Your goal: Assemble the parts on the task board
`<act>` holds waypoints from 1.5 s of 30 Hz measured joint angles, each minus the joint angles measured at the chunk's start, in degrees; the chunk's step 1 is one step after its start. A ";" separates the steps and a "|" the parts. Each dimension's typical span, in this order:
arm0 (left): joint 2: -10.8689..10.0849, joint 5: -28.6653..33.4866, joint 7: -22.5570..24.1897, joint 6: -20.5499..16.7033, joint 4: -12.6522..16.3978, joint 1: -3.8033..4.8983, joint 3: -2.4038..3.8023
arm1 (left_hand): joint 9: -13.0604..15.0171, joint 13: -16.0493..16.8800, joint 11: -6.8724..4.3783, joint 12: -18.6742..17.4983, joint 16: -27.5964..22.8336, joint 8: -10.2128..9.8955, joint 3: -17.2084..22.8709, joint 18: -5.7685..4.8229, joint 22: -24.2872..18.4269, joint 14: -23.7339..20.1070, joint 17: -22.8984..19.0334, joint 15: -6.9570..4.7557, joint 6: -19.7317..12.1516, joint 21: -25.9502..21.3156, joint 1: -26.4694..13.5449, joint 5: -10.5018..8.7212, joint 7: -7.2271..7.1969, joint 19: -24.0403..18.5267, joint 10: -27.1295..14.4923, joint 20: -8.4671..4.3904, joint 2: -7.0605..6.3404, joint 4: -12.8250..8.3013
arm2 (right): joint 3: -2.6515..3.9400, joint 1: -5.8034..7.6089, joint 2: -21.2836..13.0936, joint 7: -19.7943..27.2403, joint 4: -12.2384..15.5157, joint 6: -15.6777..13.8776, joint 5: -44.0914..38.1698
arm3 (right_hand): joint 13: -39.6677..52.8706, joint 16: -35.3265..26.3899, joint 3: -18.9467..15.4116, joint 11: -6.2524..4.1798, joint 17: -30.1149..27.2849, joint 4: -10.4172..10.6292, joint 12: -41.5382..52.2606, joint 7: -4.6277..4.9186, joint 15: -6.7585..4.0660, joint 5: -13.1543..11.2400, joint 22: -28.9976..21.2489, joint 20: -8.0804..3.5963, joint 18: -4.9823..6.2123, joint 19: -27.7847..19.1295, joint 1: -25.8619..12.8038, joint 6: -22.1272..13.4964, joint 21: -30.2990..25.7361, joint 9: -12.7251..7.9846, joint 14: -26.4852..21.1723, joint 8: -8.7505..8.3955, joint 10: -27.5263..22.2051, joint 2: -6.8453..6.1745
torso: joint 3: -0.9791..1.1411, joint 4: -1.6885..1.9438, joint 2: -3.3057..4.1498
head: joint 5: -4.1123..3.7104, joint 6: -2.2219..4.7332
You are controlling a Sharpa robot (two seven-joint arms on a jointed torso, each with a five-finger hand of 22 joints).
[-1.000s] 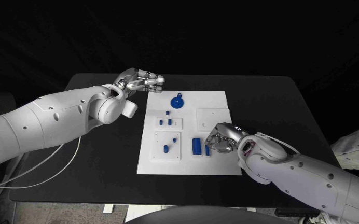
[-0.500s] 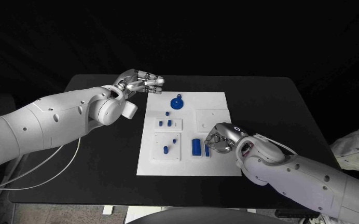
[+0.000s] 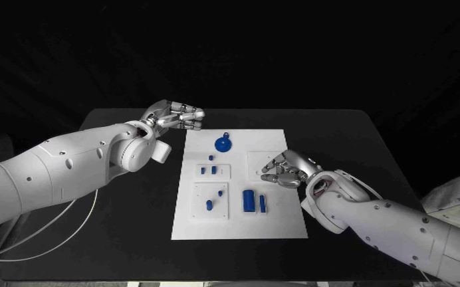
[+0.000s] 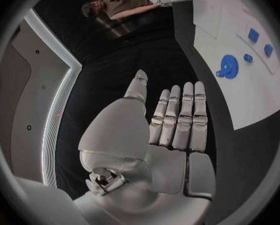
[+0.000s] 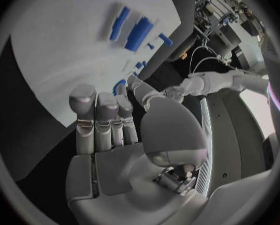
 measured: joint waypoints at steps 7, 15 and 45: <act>1.80 2.04 0.86 -0.99 -3.47 -0.03 -0.02 | 0.00 0.00 0.00 0.00 0.00 0.00 0.08 0.01 0.00 0.52 0.00 -0.52 0.21 0.07 0.85 0.00 -0.21 0.00 0.00 0.00 0.82 -0.28 | 2.26 5.32 3.52 8.18 -12.15 -0.07 18.55 | -17.88 -18.42 -6.56 0.94 -12.82 -2.36 -20.54 1.04 1.35 5.50 -8.98 1.42 0.92 -5.86 1.40 -2.50 -30.74 0.00 -5.26 0.00 -8.08 3.17 | -0.64 -0.26 -1.12 | -0.62 3.83; 4.62 7.63 2.30 -2.20 -8.83 -0.01 0.04 | 0.00 0.00 -0.40 0.00 0.00 0.00 -0.18 0.05 -0.38 -1.93 -0.04 -0.56 -0.02 -0.43 1.08 0.00 -1.27 -0.86 -2.89 0.86 1.05 -0.94 | 5.29 9.15 8.61 15.64 -25.26 4.60 38.90 | -63.79 -50.20 -3.54 7.43 -41.71 -3.84 -52.90 3.48 9.48 9.42 -41.52 9.82 1.82 -22.55 -1.12 -6.52 -40.63 -0.02 -13.72 -0.17 -8.72 5.61 | -0.82 -0.34 -2.63 | -0.82 8.15; -0.34 11.33 6.04 -18.57 12.97 -7.44 5.66 | -3.45 -3.15 -7.37 -3.11 -3.33 -3.34 6.53 -2.55 -4.58 -62.08 -3.68 -7.56 -56.50 -5.93 -69.18 -8.78 -7.85 -56.64 -61.87 -6.26 0.29 0.20 | -8.02 15.14 2.01 26.30 -5.13 -2.83 63.28 | -70.02 -54.98 -19.27 1.80 -60.76 6.75 -56.67 -3.55 5.20 -7.81 -74.66 6.50 -2.23 -81.33 -65.13 -66.06 -43.85 -3.52 -79.02 -3.52 -73.25 5.93 | 0.90 0.48 -7.50 | -0.75 7.99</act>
